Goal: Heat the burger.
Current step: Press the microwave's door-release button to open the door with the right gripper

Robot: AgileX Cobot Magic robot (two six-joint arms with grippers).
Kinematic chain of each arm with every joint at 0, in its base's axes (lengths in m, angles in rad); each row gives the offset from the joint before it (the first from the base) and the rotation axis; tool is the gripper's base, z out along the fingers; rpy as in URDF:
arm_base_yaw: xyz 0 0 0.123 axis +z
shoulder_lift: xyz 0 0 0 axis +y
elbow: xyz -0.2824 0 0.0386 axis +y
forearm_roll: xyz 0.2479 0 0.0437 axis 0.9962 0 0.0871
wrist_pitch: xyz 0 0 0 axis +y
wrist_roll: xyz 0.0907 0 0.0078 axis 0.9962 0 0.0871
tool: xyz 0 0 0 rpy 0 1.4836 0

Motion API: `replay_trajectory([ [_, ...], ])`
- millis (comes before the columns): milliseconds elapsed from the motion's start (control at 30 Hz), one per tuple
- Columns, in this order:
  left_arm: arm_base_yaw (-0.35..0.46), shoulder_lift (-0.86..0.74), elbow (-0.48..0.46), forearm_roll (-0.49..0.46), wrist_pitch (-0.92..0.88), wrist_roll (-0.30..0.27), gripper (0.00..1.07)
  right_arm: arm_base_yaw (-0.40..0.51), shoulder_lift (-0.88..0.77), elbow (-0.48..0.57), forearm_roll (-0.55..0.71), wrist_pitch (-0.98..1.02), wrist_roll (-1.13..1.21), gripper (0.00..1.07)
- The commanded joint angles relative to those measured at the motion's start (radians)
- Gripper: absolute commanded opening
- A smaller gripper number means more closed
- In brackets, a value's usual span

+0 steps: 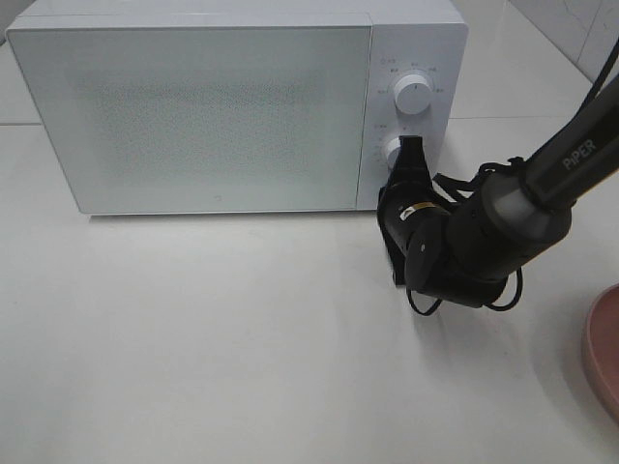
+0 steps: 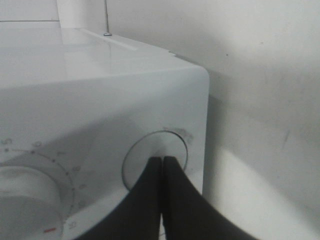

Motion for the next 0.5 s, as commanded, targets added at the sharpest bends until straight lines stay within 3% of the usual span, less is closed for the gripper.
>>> replay_trajectory([
  [33, 0.003, -0.014, -0.001, -0.005, -0.012, -0.001, 0.87, -0.012, -0.002, -0.019, 0.000, -0.031, -0.011, 0.00],
  [500, 0.003, -0.014, -0.001, -0.005, -0.012, -0.001, 0.87, -0.013, 0.049, -0.121, 0.019, -0.182, -0.043, 0.00],
])
